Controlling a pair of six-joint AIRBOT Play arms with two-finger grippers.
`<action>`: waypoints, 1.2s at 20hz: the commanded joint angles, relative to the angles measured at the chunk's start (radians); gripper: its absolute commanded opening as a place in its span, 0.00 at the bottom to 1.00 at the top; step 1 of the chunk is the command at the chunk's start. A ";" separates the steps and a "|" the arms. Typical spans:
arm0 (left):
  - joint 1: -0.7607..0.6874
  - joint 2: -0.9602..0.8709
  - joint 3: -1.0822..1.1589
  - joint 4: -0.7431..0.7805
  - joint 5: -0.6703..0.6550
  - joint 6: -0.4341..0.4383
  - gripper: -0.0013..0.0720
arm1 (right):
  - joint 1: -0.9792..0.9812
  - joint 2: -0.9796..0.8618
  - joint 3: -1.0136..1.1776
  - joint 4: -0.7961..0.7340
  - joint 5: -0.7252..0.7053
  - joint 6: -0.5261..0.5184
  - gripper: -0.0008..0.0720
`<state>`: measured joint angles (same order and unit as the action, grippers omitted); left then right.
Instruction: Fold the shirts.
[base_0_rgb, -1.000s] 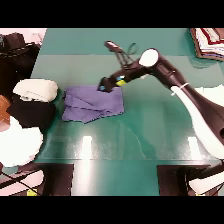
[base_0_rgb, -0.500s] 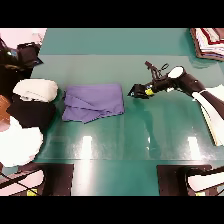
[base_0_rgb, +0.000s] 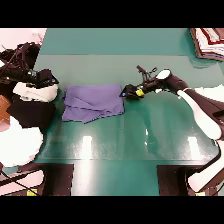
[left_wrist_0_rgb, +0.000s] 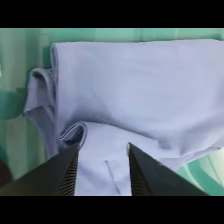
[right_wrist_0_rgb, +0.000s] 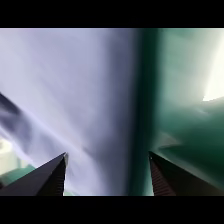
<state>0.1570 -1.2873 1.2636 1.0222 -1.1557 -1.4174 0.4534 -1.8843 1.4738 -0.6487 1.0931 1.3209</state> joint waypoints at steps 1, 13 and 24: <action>0.001 -0.004 -0.012 -0.080 0.021 0.032 0.50 | 0.063 -0.111 0.115 0.095 0.017 0.006 0.82; -0.071 0.021 -0.009 -0.178 0.019 0.091 0.05 | -0.014 0.051 0.297 -0.321 0.026 0.105 0.04; -0.350 0.026 -0.005 -0.192 0.196 0.082 0.05 | -0.763 0.367 0.292 -0.573 0.284 0.137 0.04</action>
<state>-0.1455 -1.2617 1.2568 0.8379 -1.0065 -1.3289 -0.1234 -1.5486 1.7687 -1.1969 1.3117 1.4536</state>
